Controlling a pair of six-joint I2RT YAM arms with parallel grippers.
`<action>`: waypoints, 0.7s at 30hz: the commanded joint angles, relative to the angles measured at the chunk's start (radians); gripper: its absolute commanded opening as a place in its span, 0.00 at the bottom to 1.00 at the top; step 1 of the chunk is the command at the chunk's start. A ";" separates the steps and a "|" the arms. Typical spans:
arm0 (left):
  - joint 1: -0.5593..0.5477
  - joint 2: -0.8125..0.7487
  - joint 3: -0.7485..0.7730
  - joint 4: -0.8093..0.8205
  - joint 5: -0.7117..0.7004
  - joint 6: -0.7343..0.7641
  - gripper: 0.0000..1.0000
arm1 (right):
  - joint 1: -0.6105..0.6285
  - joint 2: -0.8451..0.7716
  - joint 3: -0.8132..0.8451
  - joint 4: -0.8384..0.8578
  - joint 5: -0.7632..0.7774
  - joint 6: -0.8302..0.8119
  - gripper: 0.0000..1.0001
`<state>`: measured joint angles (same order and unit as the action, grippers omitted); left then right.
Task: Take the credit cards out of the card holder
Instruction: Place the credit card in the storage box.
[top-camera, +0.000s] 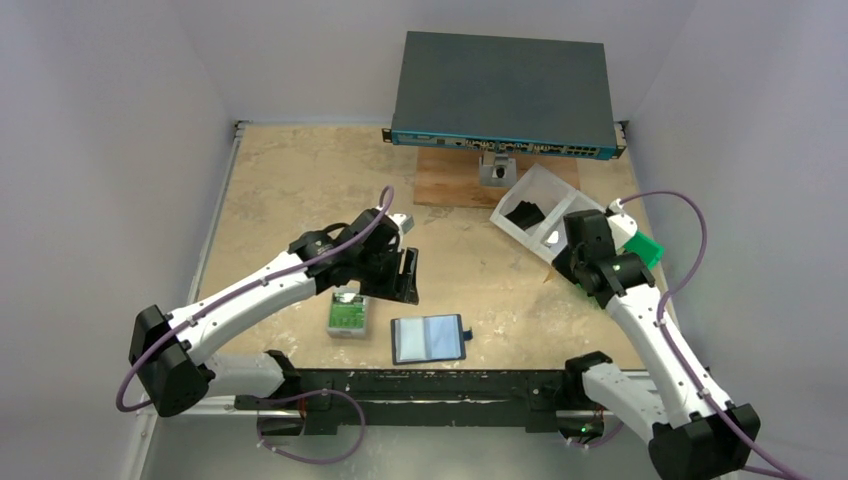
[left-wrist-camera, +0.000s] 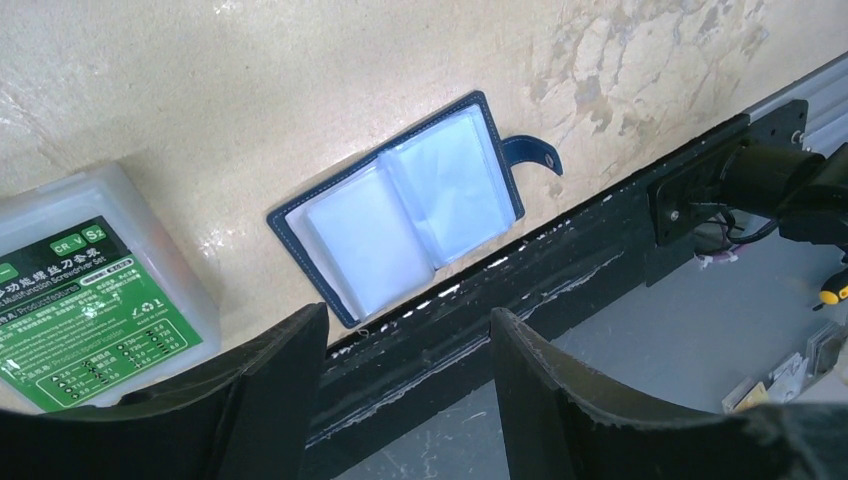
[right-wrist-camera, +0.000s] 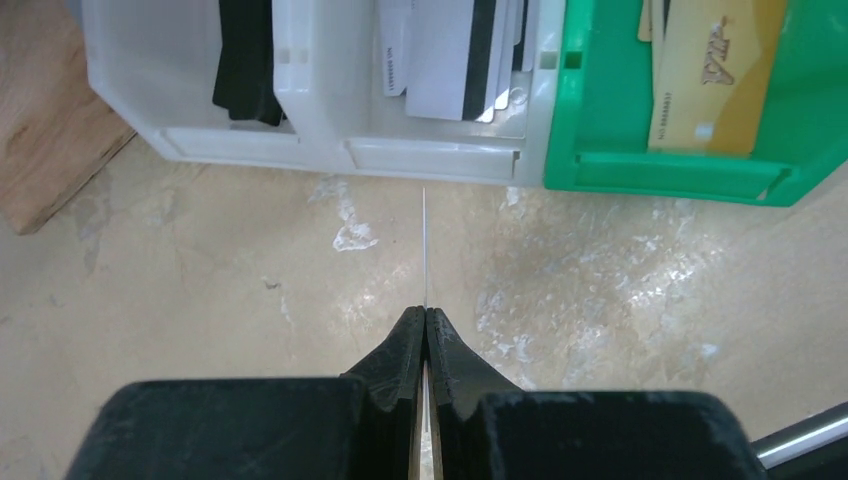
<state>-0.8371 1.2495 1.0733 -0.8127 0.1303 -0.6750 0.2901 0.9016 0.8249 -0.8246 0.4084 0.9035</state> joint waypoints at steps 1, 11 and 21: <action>0.013 -0.022 -0.023 0.047 0.044 0.031 0.61 | -0.072 0.029 0.090 -0.060 0.068 -0.073 0.00; 0.041 -0.011 -0.056 0.091 0.118 0.055 0.61 | -0.412 0.143 0.165 -0.060 0.065 -0.257 0.00; 0.051 -0.029 -0.116 0.135 0.179 0.048 0.61 | -0.541 0.342 0.254 -0.005 0.101 -0.286 0.00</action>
<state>-0.7967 1.2488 0.9730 -0.7189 0.2684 -0.6422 -0.2432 1.1843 1.0103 -0.8658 0.4694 0.6338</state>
